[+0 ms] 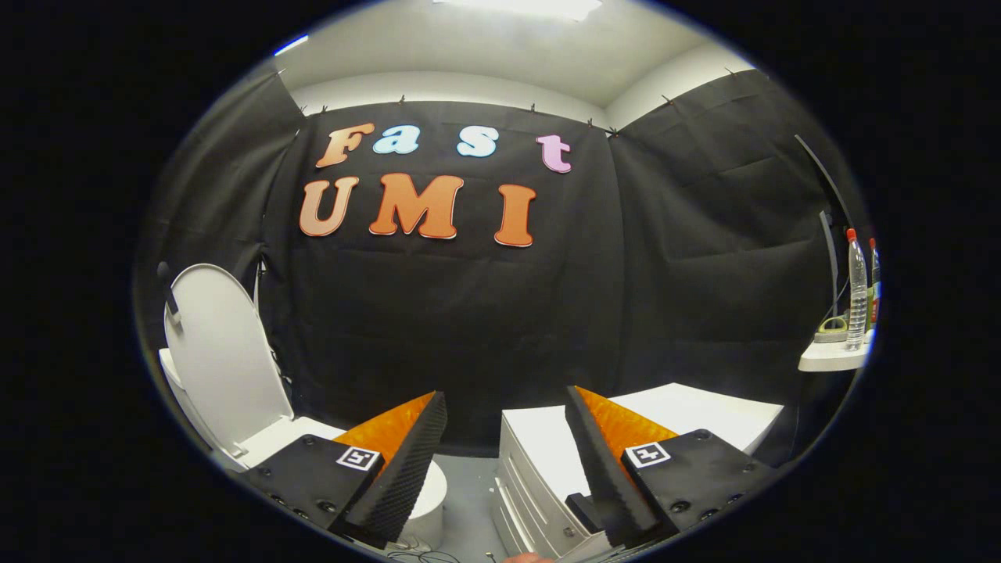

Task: Open the toilet lid.

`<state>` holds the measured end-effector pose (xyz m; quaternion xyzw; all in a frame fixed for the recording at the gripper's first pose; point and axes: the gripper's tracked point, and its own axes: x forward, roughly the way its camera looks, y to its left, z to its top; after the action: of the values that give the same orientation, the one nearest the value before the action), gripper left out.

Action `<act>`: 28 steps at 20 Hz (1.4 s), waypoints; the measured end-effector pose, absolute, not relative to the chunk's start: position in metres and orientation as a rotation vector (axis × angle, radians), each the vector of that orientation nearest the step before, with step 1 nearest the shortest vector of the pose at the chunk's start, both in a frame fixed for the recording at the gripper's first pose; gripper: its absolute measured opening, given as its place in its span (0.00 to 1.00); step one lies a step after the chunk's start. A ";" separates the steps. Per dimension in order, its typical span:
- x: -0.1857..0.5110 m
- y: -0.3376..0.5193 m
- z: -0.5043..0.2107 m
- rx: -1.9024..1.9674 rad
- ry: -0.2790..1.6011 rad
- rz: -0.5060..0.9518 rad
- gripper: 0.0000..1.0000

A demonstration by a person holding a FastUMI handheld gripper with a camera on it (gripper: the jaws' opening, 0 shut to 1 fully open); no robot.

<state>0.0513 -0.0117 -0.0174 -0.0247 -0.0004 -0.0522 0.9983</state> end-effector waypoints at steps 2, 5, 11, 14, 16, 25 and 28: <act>0.052 -0.011 -0.021 -0.050 0.006 -0.103 0.98; 0.052 -0.012 -0.021 -0.046 0.009 -0.106 0.98; 0.052 -0.013 -0.022 -0.032 0.017 -0.111 0.98; 0.052 -0.015 -0.023 -0.027 0.019 -0.116 0.98; 0.051 -0.015 -0.022 -0.025 0.019 -0.116 0.98; 0.050 -0.011 -0.025 -0.029 0.027 -0.105 0.98; 0.050 -0.009 -0.021 -0.027 0.018 -0.101 0.98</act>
<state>0.0501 -0.0093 -0.0215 -0.0133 0.0091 -0.0504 0.9986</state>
